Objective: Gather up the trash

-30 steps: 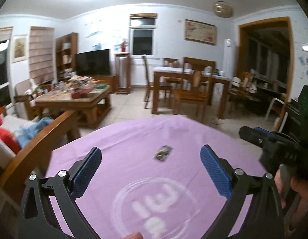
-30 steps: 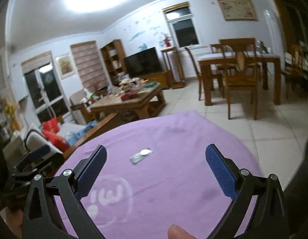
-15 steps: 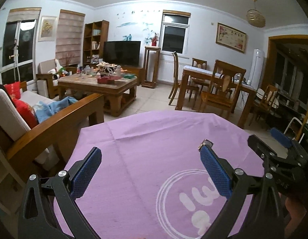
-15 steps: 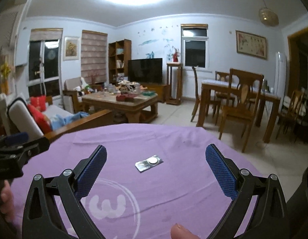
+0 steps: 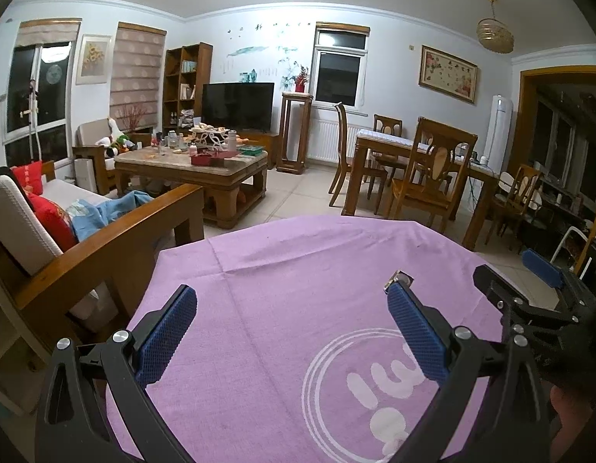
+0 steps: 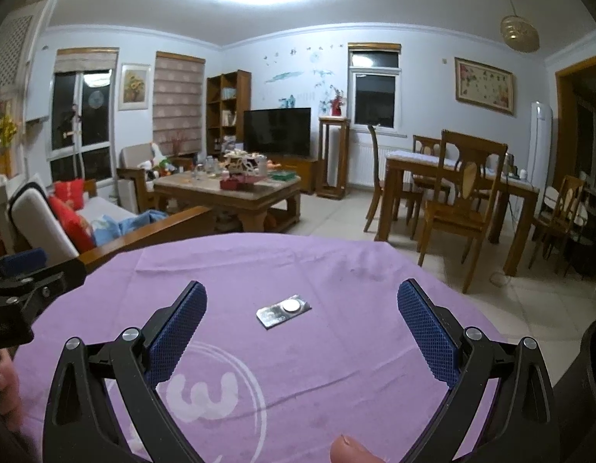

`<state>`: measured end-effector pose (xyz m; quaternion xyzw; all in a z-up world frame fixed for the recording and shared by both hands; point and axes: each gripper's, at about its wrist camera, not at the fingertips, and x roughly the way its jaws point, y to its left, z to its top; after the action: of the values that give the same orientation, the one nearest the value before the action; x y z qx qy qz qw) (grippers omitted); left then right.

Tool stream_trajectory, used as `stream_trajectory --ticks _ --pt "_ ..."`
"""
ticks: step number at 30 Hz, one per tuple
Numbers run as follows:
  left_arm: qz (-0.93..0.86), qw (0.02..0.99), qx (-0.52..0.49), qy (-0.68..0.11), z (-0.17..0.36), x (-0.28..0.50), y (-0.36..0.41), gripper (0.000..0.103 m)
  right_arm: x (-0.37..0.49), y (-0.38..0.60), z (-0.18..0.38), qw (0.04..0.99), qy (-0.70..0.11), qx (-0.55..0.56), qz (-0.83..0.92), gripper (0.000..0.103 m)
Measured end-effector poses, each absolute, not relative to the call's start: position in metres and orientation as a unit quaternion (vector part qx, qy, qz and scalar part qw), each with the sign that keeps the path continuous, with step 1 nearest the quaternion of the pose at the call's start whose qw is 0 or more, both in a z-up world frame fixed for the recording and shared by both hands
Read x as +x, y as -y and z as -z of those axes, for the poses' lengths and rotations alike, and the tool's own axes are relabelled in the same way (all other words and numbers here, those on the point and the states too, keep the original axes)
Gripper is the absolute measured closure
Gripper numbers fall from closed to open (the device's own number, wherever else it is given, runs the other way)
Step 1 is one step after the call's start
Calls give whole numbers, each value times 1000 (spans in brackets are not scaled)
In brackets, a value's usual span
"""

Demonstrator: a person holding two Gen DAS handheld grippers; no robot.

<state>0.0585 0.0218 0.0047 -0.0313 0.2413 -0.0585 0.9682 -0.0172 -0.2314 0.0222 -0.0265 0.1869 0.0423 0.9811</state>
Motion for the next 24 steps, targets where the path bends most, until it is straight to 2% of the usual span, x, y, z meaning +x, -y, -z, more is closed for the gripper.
stream_trajectory --ticks 24 --pt "53 969 -31 -241 -15 52 -25 5 -19 237 -21 981 -192 -16 -32 5"
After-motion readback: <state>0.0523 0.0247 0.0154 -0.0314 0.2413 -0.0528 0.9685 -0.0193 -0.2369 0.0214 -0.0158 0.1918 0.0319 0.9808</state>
